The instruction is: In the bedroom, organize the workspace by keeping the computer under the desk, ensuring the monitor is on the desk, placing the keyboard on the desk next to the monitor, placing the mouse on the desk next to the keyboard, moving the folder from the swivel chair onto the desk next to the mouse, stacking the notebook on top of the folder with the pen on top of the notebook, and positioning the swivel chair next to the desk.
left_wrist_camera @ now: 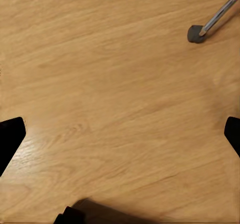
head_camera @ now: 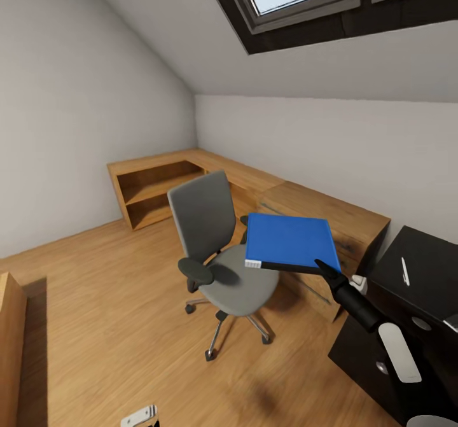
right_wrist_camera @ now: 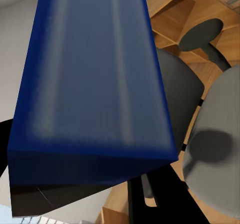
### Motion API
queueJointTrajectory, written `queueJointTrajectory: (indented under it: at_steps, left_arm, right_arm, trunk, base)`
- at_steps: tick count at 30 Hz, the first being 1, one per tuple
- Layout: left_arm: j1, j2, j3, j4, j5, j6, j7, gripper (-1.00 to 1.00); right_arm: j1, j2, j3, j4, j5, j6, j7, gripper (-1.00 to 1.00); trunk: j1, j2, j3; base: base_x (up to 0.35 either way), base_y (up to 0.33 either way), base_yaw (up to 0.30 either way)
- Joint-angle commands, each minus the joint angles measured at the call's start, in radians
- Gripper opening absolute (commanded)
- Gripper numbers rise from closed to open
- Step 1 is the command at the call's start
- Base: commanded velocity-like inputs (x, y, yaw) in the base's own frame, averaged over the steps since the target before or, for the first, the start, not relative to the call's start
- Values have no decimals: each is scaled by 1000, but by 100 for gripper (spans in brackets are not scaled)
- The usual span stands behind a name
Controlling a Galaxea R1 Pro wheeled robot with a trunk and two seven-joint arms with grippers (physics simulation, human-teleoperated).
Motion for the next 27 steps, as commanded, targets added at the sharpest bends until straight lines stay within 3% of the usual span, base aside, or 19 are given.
queueJointTrajectory:
  at_steps: [1, 10, 14, 27]
  left_arm:
    - [-2, 1, -8, -4, 1, 3, 8, 100]
    - [0, 16, -8, -4, 1, -5, 11, 100]
    - [0, 20, -8, -4, 1, -6, 10, 100]
    - [9, 20, -10, -5, 1, -20, 13, 100]
  right_arm:
    - [-1, 1, -1, 0, -9, 9, -1, -100]
    - [-1, 1, 0, 1, -10, 9, 2, -100]
    - [-1, 2, 1, 2, -10, 9, 0, -100]
    - [-1, 2, 1, 0, -9, 9, 0, -100]
  trunk:
    - [-4, 7, 2]
    - [-38, 70, 30]
    - [-38, 70, 30]
    - [-88, 161, 71]
  base:
    - [0, 0, 0]
    - [0, 0, 0]
    - [0, 0, 0]
    - [0, 0, 0]
